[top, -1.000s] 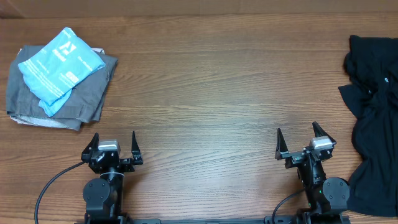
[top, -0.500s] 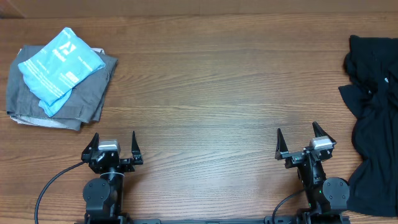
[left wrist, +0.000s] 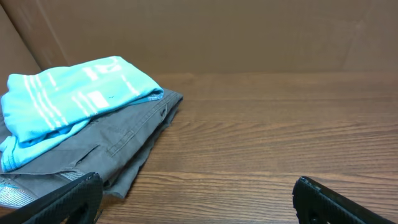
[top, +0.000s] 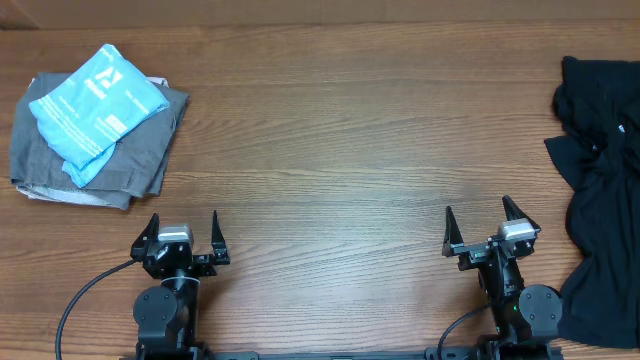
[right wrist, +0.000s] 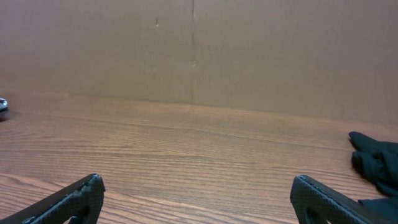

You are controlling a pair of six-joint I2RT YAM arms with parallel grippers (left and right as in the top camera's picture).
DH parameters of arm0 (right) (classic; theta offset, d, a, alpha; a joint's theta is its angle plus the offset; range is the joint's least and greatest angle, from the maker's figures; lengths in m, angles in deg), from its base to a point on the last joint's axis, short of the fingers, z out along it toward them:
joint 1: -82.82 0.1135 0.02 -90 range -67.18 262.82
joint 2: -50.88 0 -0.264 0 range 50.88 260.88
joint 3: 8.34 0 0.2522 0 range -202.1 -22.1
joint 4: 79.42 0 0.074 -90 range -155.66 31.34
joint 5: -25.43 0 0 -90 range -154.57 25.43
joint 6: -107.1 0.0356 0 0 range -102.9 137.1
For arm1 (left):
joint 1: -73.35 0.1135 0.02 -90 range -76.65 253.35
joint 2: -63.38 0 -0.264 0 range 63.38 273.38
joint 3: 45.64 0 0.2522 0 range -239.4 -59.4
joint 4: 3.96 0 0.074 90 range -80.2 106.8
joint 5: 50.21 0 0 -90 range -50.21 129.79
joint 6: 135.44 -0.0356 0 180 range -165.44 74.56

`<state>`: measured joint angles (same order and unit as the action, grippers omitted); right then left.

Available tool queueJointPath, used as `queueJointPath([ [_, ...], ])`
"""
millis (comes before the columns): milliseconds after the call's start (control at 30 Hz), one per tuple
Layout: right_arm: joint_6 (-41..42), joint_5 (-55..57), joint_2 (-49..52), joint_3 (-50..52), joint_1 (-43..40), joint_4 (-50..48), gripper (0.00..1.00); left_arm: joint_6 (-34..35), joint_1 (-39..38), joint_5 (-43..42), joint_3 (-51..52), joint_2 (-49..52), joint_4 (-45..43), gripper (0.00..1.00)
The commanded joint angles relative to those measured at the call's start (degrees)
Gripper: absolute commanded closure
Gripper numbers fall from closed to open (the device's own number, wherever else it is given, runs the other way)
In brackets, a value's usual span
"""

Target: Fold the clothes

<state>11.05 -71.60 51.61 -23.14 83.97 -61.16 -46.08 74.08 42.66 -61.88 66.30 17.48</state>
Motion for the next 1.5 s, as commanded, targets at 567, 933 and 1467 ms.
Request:
queueJointPath([
  [567, 7.08, -3.10, -0.50, -0.50, -0.15, -3.37, 0.00, -1.09, 0.09, 0.52, 0.55, -0.04, -0.17, 0.00],
  [933, 12.33, 3.50, 8.76, -35.12, -0.15, 13.18, 0.00, -1.09, 0.09, 0.52, 0.55, -0.04, -0.17, 0.00],
  [1467, 12.24, 28.04, 57.90, -100.50, -0.52, 63.84, 0.00, -1.09, 0.09, 0.52, 0.55, -0.04, -0.17, 0.00],
])
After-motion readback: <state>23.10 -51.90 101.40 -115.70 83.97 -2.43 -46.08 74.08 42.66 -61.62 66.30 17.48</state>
